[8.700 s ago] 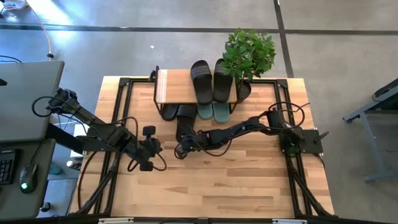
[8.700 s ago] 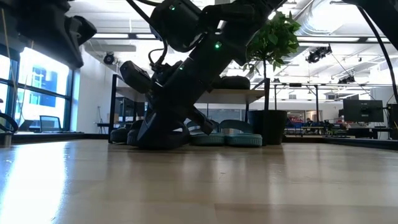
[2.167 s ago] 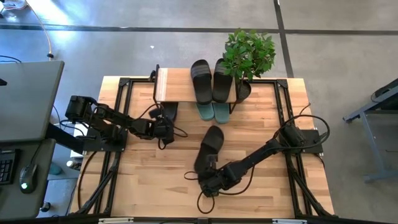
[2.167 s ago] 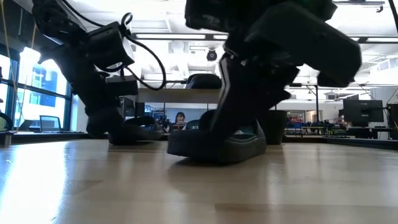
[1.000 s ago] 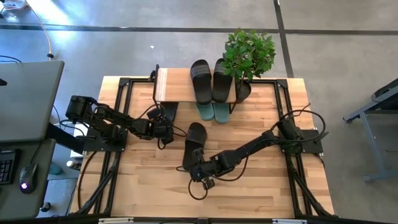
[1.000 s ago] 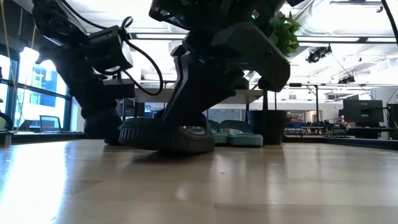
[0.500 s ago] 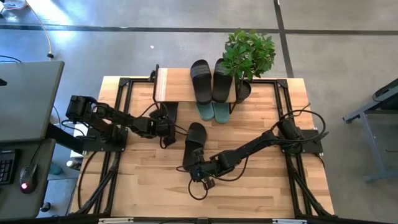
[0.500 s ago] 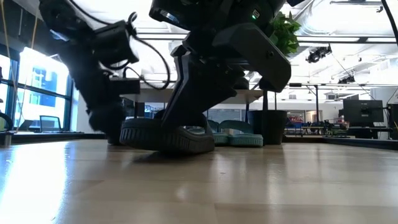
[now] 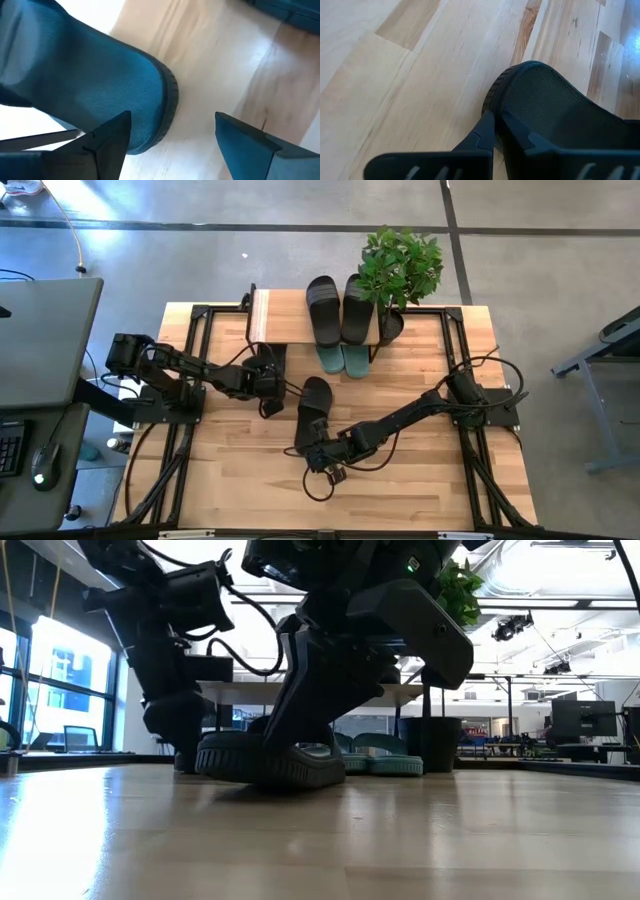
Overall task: Pick and place slides into the shelf
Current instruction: Put the black slipper under the shelf
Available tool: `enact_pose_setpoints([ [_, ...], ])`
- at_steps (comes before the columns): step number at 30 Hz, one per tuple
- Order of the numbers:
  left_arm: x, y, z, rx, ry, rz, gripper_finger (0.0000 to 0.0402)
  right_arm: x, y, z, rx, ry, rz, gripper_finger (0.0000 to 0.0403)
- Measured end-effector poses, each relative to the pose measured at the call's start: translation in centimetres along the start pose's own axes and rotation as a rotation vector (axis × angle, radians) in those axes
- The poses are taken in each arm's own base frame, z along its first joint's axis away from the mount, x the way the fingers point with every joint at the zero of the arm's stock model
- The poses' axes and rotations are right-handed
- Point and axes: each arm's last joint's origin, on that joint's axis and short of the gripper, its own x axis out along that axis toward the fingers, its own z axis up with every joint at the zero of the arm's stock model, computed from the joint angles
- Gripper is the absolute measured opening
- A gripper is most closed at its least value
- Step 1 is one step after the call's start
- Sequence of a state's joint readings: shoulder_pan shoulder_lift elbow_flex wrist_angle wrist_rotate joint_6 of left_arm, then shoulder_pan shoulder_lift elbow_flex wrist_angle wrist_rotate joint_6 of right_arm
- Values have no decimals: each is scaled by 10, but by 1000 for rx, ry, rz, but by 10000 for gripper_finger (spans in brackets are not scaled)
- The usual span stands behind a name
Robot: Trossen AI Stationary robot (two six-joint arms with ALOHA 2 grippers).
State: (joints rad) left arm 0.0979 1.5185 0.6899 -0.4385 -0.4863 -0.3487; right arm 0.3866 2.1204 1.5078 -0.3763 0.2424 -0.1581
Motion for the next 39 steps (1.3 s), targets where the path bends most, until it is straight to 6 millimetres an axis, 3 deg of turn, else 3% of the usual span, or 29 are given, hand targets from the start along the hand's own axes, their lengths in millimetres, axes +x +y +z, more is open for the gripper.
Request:
enact_pose_setpoints([
  [9,-15,2,5,-60,-43,-130,269,0,0,0,-34,-1,6,0],
  [17,-66,14,3,-95,-195,-245,268,1,-5,3,-119,-50,54,0],
  [26,-116,33,-15,-105,-345,-289,269,11,-53,-6,-123,-64,85,0],
  [39,-122,36,-24,-119,-350,-244,269,19,-118,-33,-51,-9,68,0],
])
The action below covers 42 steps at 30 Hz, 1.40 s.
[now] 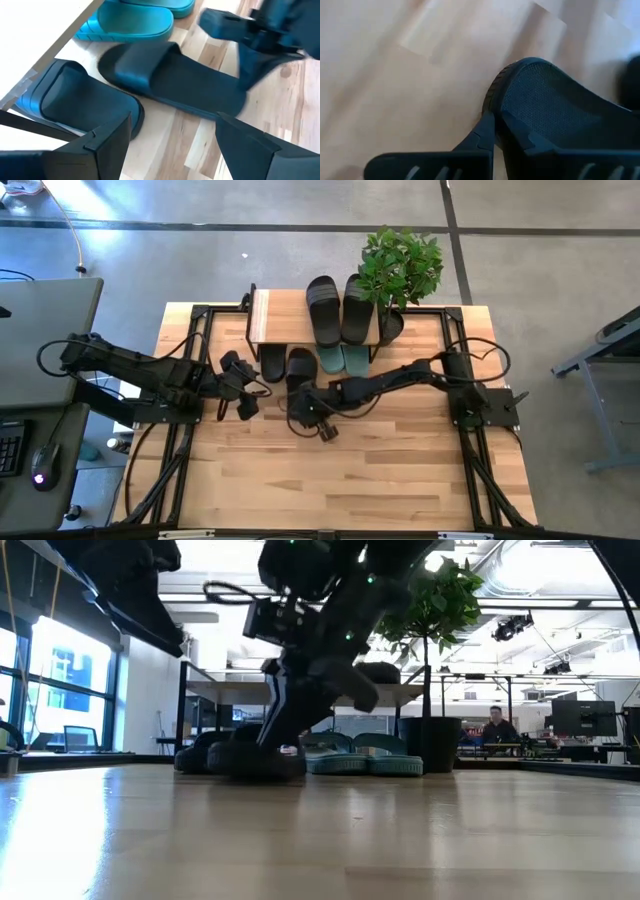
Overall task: Pick and place slides into the shelf
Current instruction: Put the black slipper under the shelf
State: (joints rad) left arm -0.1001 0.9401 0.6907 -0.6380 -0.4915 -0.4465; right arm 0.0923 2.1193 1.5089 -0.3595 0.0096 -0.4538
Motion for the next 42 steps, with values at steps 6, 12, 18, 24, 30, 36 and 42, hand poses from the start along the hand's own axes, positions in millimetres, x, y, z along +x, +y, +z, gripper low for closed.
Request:
enact_pose_setpoints([
  [6,0,0,0,0,-2,6,269,0,-22,-11,50,31,-60,0],
  [12,0,0,0,-2,-5,13,269,-1,-36,-19,156,37,-81,0],
  [18,0,0,0,-4,-8,16,269,-1,-43,-24,341,33,-90,0],
  [24,0,0,0,-4,-8,16,269,-1,-45,-25,438,56,-148,0],
  [30,0,0,0,-6,-8,16,269,-1,-44,-26,458,59,-138,0],
  [36,0,0,0,-6,-8,15,269,-1,-42,-25,520,55,-134,0],
  [42,0,0,0,-6,-5,10,269,-1,-41,-25,548,54,-123,33],
])
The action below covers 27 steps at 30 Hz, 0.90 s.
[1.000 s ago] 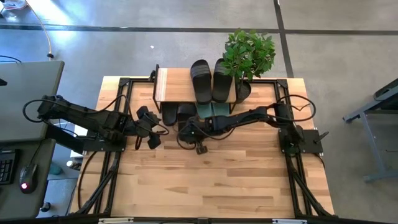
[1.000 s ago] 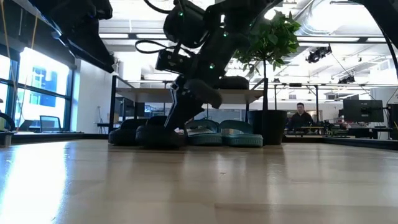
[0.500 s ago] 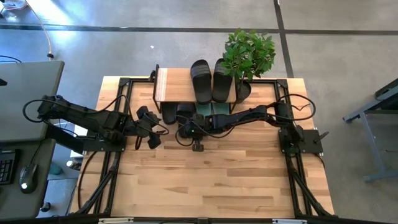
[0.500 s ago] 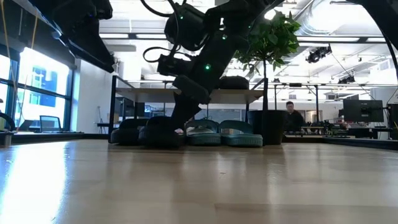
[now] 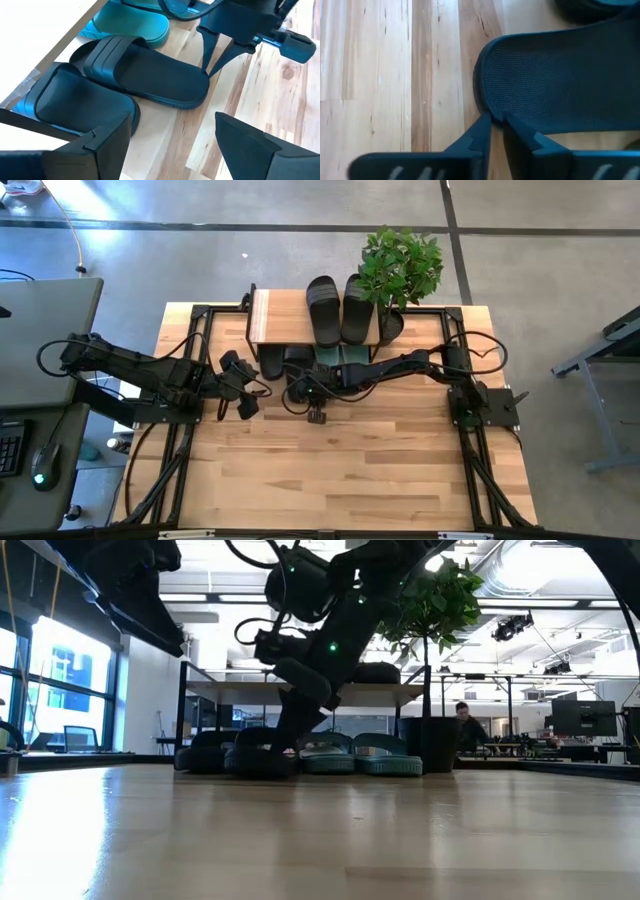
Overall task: Pick and place slides into the shelf
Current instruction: Put the black slipper under the shelf
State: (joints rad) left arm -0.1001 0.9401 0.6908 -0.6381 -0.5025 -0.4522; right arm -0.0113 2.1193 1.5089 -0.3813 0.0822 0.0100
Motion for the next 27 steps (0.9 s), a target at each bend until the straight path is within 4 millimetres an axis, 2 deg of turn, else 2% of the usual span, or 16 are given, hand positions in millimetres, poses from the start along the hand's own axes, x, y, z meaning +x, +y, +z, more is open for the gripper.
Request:
enact_pose_setpoints([
  [7,0,0,0,0,2,-4,269,0,0,-2,87,19,5,109],
  [12,0,0,0,0,2,-5,269,0,3,-2,82,17,7,140],
  [19,0,-1,0,0,8,-18,269,-3,12,-1,62,10,-16,143],
  [27,0,-1,0,0,10,-21,269,-29,23,4,26,0,-39,126],
])
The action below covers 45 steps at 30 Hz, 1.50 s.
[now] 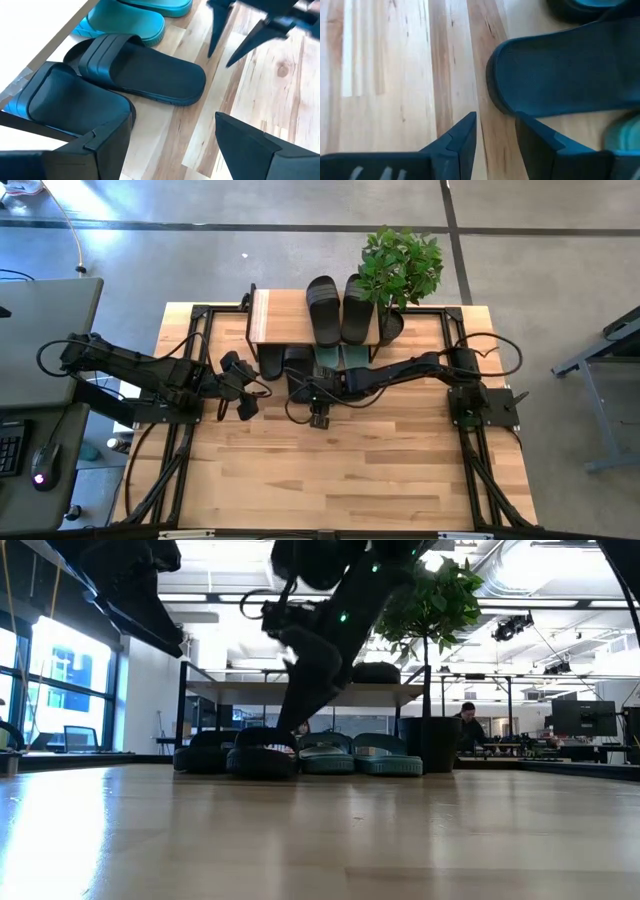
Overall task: Pick and place slides into the shelf
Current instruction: Put the black slipper under the shelf
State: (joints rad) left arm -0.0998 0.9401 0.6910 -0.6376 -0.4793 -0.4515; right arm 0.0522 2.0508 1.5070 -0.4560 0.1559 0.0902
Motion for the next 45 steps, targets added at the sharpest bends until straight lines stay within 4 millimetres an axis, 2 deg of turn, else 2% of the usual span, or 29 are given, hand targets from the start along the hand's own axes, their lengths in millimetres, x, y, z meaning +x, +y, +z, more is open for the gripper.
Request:
enact_pose_setpoints([
  [7,0,0,0,1,1,0,269,-43,17,3,-7,-19,-11,98],
  [11,0,0,0,1,1,-1,269,-83,28,7,-20,-80,-3,53],
  [14,0,0,0,2,7,-15,269,-110,27,8,36,-120,57,12],
  [18,0,-3,0,32,26,-83,269,-135,25,-2,115,-193,80,13],
  [22,2,-12,1,99,22,-326,269,-136,22,-29,224,-296,128,3],
  [25,13,-21,-6,92,19,-508,269,-127,17,-54,333,-351,113,2],
  [27,22,-26,-10,111,9,-557,268,-124,16,-68,380,-370,78,1],
  [32,46,-40,-17,225,25,-469,245,-122,23,-90,398,-356,19,0],
  [40,96,-73,-5,329,89,-347,138,-117,22,-105,370,-241,-44,0],
  [45,123,-88,-1,390,226,-213,75,-117,23,-112,342,-181,-68,0],
])
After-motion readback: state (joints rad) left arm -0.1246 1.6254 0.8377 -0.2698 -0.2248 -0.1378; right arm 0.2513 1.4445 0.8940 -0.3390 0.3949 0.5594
